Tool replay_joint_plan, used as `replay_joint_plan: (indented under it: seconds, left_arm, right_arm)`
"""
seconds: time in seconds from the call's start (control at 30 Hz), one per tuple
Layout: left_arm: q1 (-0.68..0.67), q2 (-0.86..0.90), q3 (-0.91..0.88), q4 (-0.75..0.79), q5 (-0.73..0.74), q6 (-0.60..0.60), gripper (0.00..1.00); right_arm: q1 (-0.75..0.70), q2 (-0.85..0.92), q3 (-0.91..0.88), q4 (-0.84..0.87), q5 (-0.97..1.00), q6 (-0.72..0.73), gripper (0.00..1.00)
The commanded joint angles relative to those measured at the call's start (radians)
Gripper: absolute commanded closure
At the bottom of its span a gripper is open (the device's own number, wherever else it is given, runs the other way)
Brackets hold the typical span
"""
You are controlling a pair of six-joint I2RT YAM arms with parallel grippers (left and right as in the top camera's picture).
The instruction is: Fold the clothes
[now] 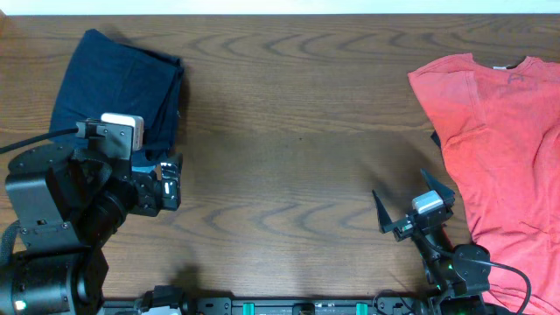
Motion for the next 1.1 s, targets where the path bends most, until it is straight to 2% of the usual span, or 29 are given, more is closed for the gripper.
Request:
replay_joint_plan:
  seconds: [0.0,0.63,0.8,0.97,1.07]
  left_arm:
    - [-0.004,0.0,0.013,0.0,-0.003,0.001,0.02]
    - [-0.004,0.0,0.013,0.0,-0.003,0.001,0.02]
    - [-0.057,-0.017,0.013,0.002,-0.008,0.003,0.02]
    - [-0.103,-0.032,-0.02,0.036,-0.04,0.009,0.02]
    - [-0.116,-0.071,-0.098,0.116,-0.04,0.008,0.02]
  right_arm:
    - [-0.007,-0.005,-0.001,-0.005,-0.005,0.019,0.01]
    - [-0.007,-0.005,-0.001,-0.005,-0.005,0.019,0.01]
    - [-0.007,-0.005,-0.001,-0.005,-0.005,0.019,0.01]
    - [-0.007,-0.005,-0.001,-0.005,-0.005,0.019,0.01]
    - [-0.007,-0.005,-0.001,-0.005,-0.005,0.019,0.01]
